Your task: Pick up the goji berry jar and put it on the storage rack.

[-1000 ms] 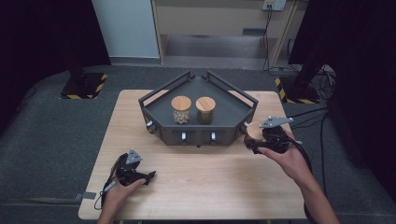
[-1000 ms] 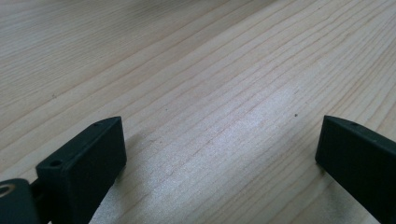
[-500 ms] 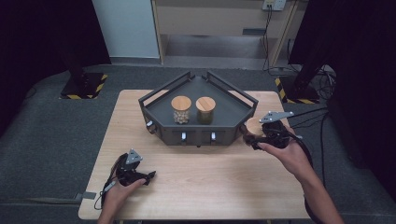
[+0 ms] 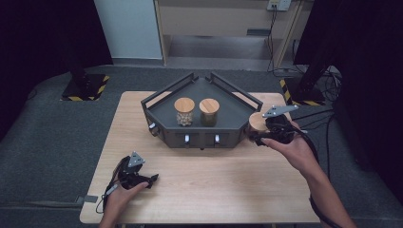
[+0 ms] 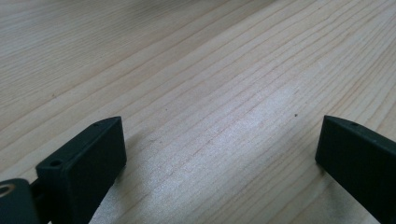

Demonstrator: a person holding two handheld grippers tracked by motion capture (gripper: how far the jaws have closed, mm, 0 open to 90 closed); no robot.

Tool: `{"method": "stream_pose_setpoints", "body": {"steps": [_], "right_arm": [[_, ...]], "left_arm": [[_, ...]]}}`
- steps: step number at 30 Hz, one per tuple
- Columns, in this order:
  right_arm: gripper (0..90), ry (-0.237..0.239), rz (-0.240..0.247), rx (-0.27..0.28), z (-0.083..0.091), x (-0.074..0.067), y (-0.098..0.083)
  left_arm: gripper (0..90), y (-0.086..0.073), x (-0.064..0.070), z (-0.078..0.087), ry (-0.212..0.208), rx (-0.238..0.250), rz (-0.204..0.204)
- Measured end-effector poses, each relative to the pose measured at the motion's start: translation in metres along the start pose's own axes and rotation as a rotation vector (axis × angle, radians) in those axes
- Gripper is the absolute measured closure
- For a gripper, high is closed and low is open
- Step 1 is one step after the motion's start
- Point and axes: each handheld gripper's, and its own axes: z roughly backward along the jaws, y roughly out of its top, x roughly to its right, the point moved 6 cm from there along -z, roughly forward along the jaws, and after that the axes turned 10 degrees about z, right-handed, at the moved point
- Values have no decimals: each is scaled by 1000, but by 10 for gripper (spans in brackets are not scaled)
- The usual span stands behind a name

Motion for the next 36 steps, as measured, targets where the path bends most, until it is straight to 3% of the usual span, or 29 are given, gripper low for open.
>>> {"method": "stream_pose_setpoints", "body": {"steps": [18,36], "right_arm": [[263,24,10,7,-12,4,28],[263,22,3,6,-38,18,57]], "left_arm": [[5,0,0,0,0,0,0],[6,0,0,0,0,0,0]]}}
